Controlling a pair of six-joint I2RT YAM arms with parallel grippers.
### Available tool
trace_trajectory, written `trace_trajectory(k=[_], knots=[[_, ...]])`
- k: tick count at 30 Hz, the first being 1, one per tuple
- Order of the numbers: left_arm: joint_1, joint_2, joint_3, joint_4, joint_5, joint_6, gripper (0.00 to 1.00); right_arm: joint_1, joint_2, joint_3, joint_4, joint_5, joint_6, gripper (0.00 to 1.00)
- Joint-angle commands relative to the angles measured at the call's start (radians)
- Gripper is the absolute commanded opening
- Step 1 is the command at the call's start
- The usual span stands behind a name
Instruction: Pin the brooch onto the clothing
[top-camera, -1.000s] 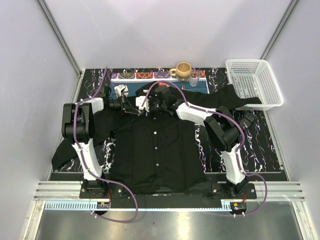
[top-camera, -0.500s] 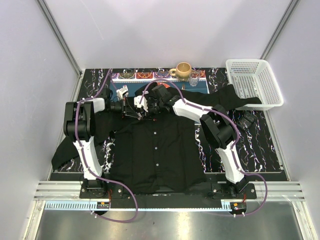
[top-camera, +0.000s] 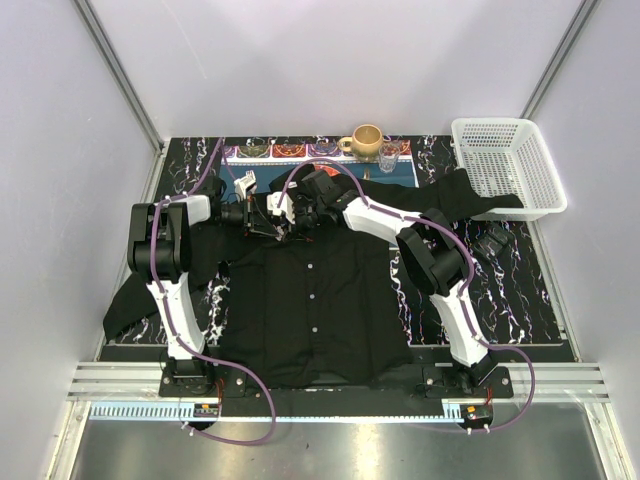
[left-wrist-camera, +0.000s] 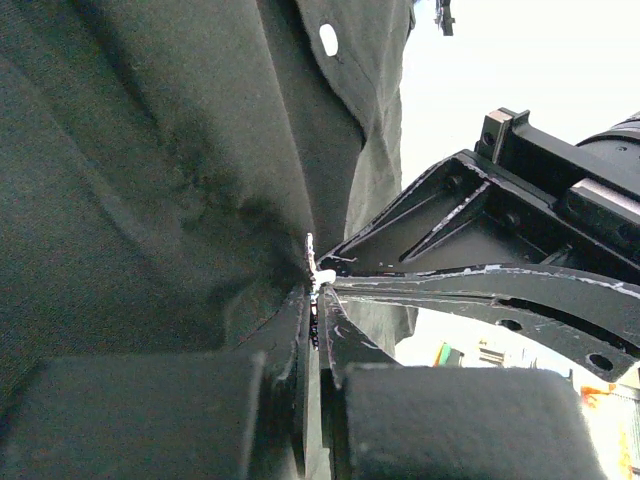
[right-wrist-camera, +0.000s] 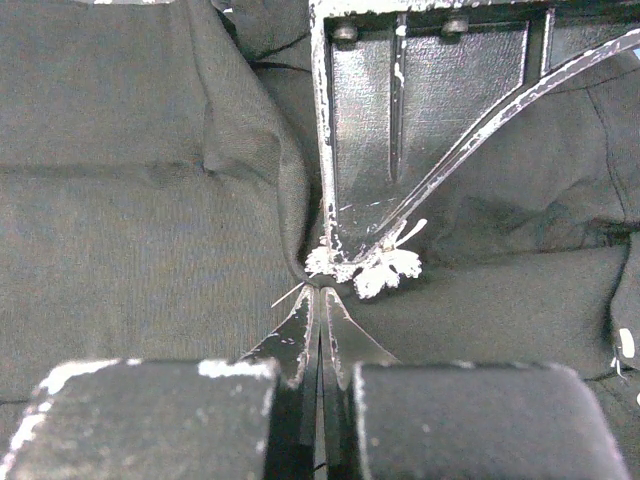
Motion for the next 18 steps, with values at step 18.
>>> trace_trajectory(k=[18], knots=[[-0.017,-0.034,0.01,0.006,0.061,0.038,0.0,-0.004,-0.006,0.028,0.059,0.071,0.047,0.1]])
